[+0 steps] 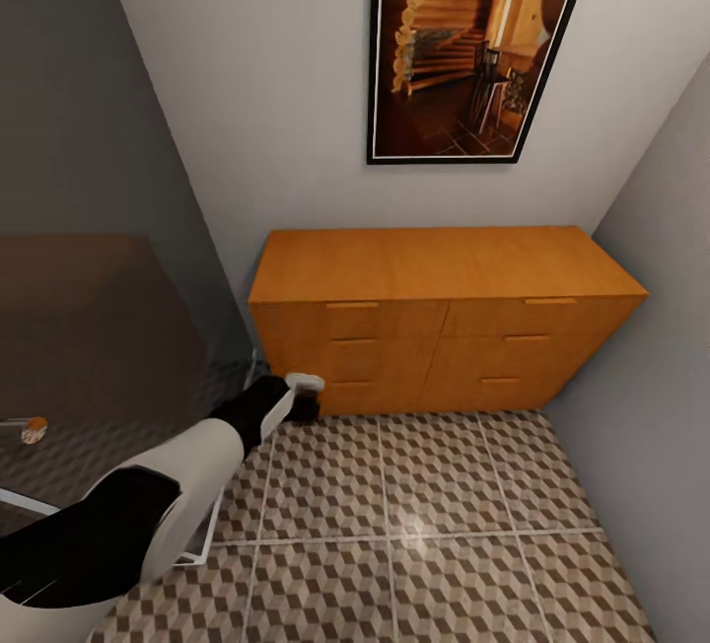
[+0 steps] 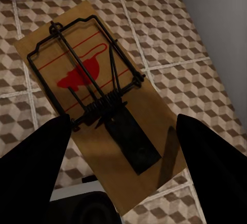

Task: Take the four mousetraps from the cabinet in the bathroom and place them on the bathroom floor. Make sure all four end up on the same floor surface, and ensure that at least two of them are either under or directly next to the same bathroom sink.

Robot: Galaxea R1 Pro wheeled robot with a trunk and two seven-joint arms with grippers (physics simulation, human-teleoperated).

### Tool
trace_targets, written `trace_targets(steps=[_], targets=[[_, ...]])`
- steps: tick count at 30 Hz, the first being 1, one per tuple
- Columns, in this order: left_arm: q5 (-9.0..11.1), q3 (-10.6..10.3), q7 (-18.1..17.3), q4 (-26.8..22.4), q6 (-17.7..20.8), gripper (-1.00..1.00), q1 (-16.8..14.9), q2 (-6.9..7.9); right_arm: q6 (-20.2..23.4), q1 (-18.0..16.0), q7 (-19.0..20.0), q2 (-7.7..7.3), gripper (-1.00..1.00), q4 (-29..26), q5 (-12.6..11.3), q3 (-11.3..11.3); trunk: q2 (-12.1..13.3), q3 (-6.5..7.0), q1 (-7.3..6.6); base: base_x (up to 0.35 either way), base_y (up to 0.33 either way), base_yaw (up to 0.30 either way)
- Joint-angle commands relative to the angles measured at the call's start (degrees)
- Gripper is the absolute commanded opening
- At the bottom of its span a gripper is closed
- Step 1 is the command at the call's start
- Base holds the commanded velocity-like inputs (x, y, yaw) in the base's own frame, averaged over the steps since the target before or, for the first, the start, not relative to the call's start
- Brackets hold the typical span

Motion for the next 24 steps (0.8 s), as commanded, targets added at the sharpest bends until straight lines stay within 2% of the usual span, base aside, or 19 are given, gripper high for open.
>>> trace_targets(steps=[1, 3, 4, 6, 10, 15, 17, 18, 20, 21, 22, 24], targets=[[0.5, -0.3, -0.5, 3.6, -3.7, -1.00, 0.1, 0.01, -0.1, 0.0, -0.3, 0.01, -1.00, 0.0, -0.3, 0.5, -0.1, -0.08, 0.03, 0.000, 0.000, 0.000], [0.5, -0.3, -1.8, 11.0, -12.4, -1.00, 0.4, 0.03, -0.1, 0.0, -0.3, -0.03, -1.00, 0.0, -0.3, 0.5, -0.1, -0.08, 0.03, 0.000, 0.000, 0.000], [0.5, -0.3, -2.3, 13.1, -16.2, -1.00, 0.9, 0.07, -0.1, 0.0, -0.3, -0.05, -1.00, 0.0, -0.3, 0.5, -0.1, -0.08, 0.03, 0.000, 0.000, 0.000], [0.4, -0.3, -2.9, 15.2, -21.8, -1.00, 3.9, 0.21, -0.1, 0.0, -0.3, -0.16, -1.00, 0.0, -0.3, 0.5, -0.1, -0.08, 0.03, 0.000, 0.000, 0.000], [0.2, -0.3, -3.2, 16.3, -26.9, -1.00, 10.7, 0.32, -0.1, 0.0, -0.4, -0.49, -1.00, 0.0, -0.3, 0.5, -0.1, -0.08, 0.03, 0.000, 0.000, 0.000], [-0.6, -0.3, -3.2, 16.5, -31.7, -1.00, 17.4, 0.65, -0.1, 0.0, -0.4, -0.82, -1.00, -0.1, -0.2, 0.4, -0.1, -0.08, 0.03, 0.000, 0.000, 0.000], [-1.4, -0.3, -3.1, 16.6, -37.6, -1.00, 21.2, 1.18, -0.1, 0.0, -0.3, -1.15, -1.00, -0.4, -0.2, 0.4, -0.1, -0.08, 0.03, 0.000, 0.000, 0.000], [-1.6, -0.3, -3.1, 16.7, -42.0, -1.00, 22.6, 1.49, -0.1, 0.0, -0.3, -1.34, -1.00, -0.8, -0.2, 0.4, -0.1, -0.08, 0.03, 0.000, 0.000, 0.000], [-1.7, -0.4, -3.0, 16.7, -51.2, -1.00, 25.2, 2.52, -0.1, 0.0, -0.3, -2.01, -1.00, -1.9, -0.2, 0.4, -0.1, -0.08, 0.03, 0.000, 0.000, 0.000], [-1.8, -0.4, -3.0, 16.8, -54.4, -1.00, 26.6, 3.13, -0.1, 0.0, -0.2, -2.58, -1.00, -2.6, -0.1, 0.4, -0.1, -0.08, 0.03, 0.000, 0.000, 0.000], [-1.8, -0.4, -3.0, 16.8, -56.6, -1.00, 27.9, 3.75, 0.1, -0.1, 0.0, -3.40, -1.00, -3.7, 0.0, 0.4, -0.1, -0.08, 0.03, 0.000, 0.000, 0.000], [-1.8, -0.4, -3.0, 16.8, -59.2, -1.00, 30.1, 5.05, 4.7, 0.0, 1.7, -5.68, -1.00, -8.0, 0.3, 0.4, -0.1, -0.08, 0.03, 0.000, 0.000, 0.000]])
